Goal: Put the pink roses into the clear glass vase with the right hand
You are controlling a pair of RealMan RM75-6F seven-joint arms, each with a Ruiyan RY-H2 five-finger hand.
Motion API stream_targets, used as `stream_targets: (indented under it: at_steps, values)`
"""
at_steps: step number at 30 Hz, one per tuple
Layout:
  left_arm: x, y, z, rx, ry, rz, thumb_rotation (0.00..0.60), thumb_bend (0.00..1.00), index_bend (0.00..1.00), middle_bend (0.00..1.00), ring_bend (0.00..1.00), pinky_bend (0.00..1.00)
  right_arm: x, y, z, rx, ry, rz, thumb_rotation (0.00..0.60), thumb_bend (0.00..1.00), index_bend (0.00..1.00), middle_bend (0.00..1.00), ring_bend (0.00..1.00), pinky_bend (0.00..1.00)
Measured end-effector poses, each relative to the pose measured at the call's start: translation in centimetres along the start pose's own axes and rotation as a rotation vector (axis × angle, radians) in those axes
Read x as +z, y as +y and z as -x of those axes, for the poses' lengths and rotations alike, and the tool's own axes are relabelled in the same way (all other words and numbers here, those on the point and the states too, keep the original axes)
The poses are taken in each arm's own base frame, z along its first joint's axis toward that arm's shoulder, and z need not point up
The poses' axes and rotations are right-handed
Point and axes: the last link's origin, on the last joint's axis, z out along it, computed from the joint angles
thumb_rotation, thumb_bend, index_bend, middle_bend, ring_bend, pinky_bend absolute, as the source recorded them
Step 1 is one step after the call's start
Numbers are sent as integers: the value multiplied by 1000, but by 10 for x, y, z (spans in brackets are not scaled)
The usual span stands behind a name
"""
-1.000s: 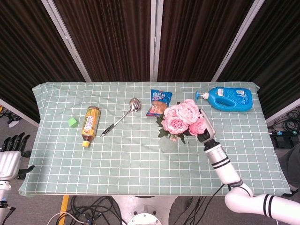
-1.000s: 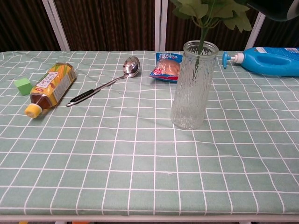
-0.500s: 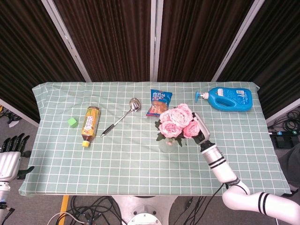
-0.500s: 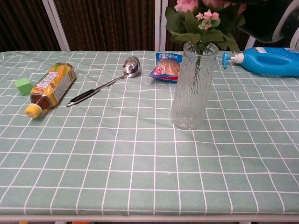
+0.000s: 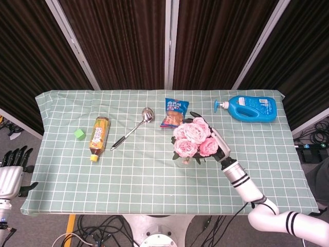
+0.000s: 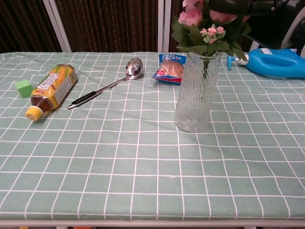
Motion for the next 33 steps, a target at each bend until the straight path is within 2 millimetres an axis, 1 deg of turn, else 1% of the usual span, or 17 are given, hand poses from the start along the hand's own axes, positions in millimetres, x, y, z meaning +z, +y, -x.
stream_targets:
  at_steps: [5,9,11,16,20,24,26,29,33]
  values:
    - [0,-1,1,0,-4,-5,600,0,49,0,0,17,-2,-6,-9,-59,16,-14,600,0,0,0,0,0]
    - [-1,0,0,0,1,-4,600,0,49,0,0,16,-9,-13,-21,-107,42,-31,600,0,0,0,0,0]
    - [-1,0,0,2,2,-4,600,0,49,0,0,16,-16,-17,-28,-137,57,-50,600,0,0,0,0,0]
    - [1,2,1,10,-2,0,600,0,49,0,0,17,-41,-25,-52,-230,108,-58,600,0,0,0,0,0]
    - [0,5,0,8,8,3,600,0,49,0,0,17,-55,-26,-59,-202,114,-39,600,0,0,0,0,0]
    - [-1,6,-1,14,8,1,600,0,49,0,0,17,-77,-29,-66,-205,119,-59,600,0,0,0,0,0]
    - [-1,7,-2,13,11,2,600,0,49,0,0,17,-94,-31,-72,-254,135,-80,600,20,0,0,0,0]
    - [-1,9,-3,9,17,6,600,0,49,0,0,17,-118,-31,-82,-386,178,-99,600,79,0,0,0,0]
    - [-1,13,-4,5,25,22,600,0,49,0,0,17,-150,-21,-96,-655,256,-52,600,86,0,0,0,0]
